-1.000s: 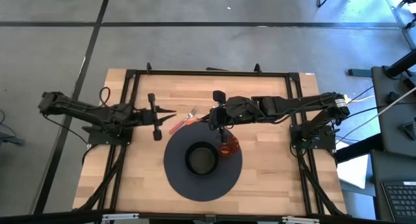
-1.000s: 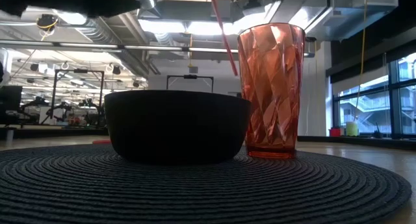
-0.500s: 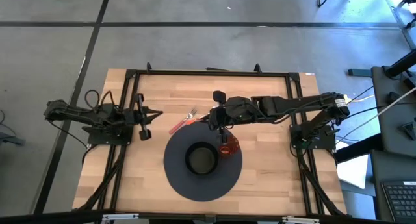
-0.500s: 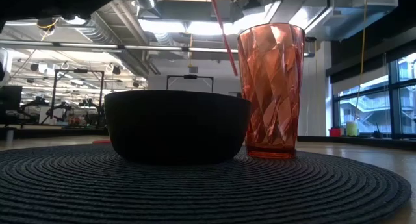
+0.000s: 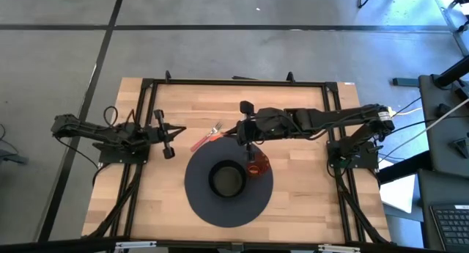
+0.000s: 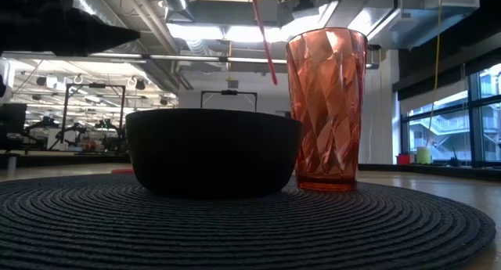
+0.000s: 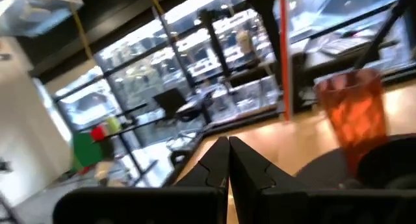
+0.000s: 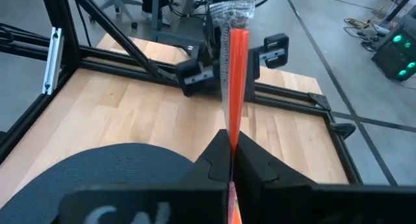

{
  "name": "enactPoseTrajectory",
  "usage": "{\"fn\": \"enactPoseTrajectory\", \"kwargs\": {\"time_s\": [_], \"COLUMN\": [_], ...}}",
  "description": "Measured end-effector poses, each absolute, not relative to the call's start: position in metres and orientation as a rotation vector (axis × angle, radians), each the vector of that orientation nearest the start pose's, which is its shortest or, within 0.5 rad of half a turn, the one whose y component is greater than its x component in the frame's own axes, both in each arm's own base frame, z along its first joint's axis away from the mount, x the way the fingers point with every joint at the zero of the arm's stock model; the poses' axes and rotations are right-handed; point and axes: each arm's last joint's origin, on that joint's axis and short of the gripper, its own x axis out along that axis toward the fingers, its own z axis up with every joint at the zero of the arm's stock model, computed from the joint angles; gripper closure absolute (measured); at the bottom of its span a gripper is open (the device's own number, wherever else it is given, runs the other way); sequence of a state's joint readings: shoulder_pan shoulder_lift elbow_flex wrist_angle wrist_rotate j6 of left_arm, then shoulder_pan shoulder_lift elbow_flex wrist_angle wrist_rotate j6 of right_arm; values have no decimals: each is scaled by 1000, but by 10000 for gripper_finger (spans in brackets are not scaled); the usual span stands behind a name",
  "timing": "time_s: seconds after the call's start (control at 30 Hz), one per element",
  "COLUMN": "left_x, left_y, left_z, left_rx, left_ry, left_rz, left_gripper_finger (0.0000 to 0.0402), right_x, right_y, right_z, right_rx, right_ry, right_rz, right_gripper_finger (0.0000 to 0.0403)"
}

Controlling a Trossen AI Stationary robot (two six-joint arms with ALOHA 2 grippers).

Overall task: Pick & Place Utensil
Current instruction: Put the red straw into the orange cup

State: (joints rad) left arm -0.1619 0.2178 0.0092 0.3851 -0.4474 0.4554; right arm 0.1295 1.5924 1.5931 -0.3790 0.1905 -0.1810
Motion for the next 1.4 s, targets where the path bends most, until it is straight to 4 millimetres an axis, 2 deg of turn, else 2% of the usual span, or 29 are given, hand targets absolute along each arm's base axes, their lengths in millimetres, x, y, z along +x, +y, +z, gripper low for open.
{"fn": "enactPoseTrajectory", "kwargs": {"time_s": [0.13, 0.27, 0.47, 0.67, 0.77, 0.9, 1.2, 1.4], "left_x": [107, 107, 107, 107, 107, 107, 107, 107], "left_y": [-5, -5, -5, -5, -5, -5, -5, -5], "left_z": [187, 188, 188, 189, 189, 189, 189, 189], "left_rx": [409, 408, 406, 404, 404, 405, 405, 405], "left_ry": [-121, -131, -137, -142, -143, -143, -143, -143], "left_rz": [328, 317, 318, 318, 318, 318, 318, 318], "left_gripper_finger": [400, 397, 394, 398, 397, 396, 397, 394], "right_x": [341, 317, 282, 245, 227, 215, 202, 190], "right_y": [41, 53, 80, 113, 120, 126, 142, 145], "right_z": [414, 444, 468, 487, 494, 494, 490, 467], "right_rx": [-196, -168, -177, -197, -229, -249, -271, -282], "right_ry": [342, 311, 363, 269, 239, 259, 282, 267], "right_rz": [-31, -15, -21, 97, 60, 54, 114, 62], "right_gripper_finger": [396, 396, 396, 396, 398, 398, 398, 398]}}
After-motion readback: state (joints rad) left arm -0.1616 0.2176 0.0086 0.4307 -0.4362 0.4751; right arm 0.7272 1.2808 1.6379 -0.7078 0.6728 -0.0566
